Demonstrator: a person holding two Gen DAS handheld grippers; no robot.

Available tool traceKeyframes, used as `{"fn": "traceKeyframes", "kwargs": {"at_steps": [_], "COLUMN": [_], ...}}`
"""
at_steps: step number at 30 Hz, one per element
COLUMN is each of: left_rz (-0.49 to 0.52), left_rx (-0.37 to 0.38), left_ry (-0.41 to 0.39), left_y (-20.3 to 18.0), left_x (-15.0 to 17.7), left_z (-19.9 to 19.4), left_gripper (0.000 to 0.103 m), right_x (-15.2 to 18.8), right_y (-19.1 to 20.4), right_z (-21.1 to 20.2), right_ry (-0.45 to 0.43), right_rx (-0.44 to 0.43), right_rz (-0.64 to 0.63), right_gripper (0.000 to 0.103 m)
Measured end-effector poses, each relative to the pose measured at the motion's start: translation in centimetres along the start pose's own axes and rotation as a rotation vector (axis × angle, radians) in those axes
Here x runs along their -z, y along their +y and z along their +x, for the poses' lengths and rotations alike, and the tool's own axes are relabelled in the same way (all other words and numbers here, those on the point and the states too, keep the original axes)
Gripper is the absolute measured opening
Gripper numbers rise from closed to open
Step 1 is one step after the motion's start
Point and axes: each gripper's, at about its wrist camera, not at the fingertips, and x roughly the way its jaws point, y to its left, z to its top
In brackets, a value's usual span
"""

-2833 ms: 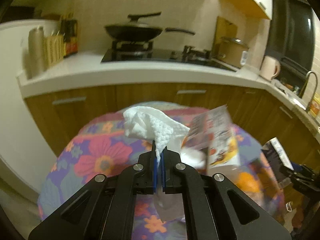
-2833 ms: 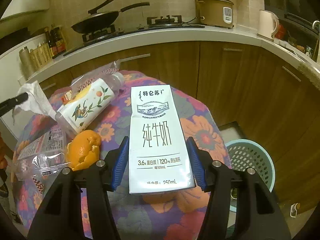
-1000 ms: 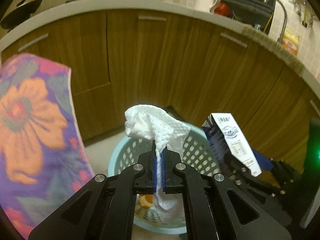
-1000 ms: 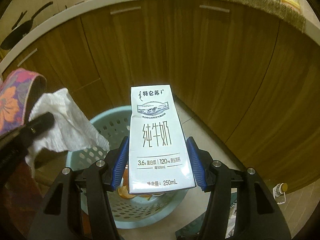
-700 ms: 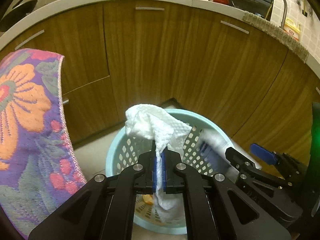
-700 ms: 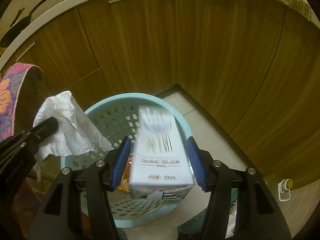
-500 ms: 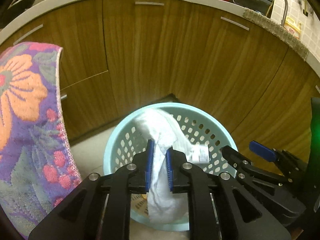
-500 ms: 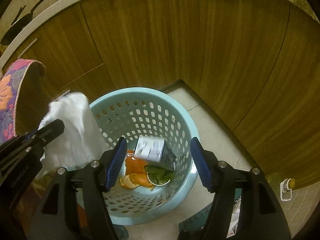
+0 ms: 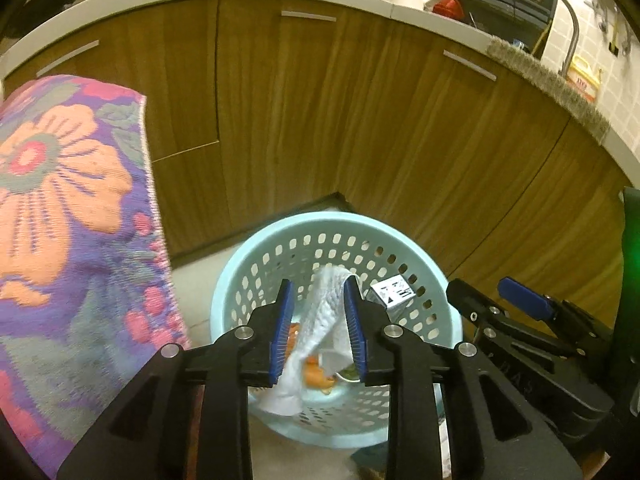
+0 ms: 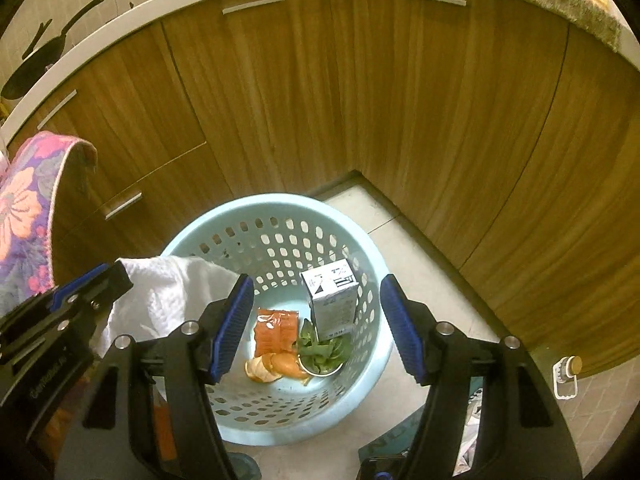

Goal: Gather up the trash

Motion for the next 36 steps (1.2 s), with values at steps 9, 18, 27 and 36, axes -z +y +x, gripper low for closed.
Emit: {"fn": "traceKeyframes", "kwargs": {"at_steps": [9, 18, 27, 36], "left_rz": [-0.032, -0.122, -0.180, -0.165], "left_rx": [0.039, 0.121, 0.173, 0.118], "left_ry": [-0.066, -0.168, -0.317, -0.350], "left_y": [0.0, 1.5, 5.6, 9.7], "left_x": [-0.5, -2.6, -4.8, -6.6], "left_z": [-4.8, -11.9, -20.8, -24.8], "left_gripper": [0.033, 0.038, 0.044, 0.044], "right_x": [-1.6, -3.6, -5.1, -6.2], "right_y": [1.4, 4.3, 11.0, 16.2], "right_z": [-3.7, -9.7, -15.5, -18.1], "right_ry": [-0.051, -0.136, -0.233, -0.270], "right_rx": [0.017, 0.014, -0.021, -0.041], "right_rz": [-0.020, -0.037, -0.098, -0.125], "right_gripper": [0.062, 0.062, 0.062, 0.062]}}
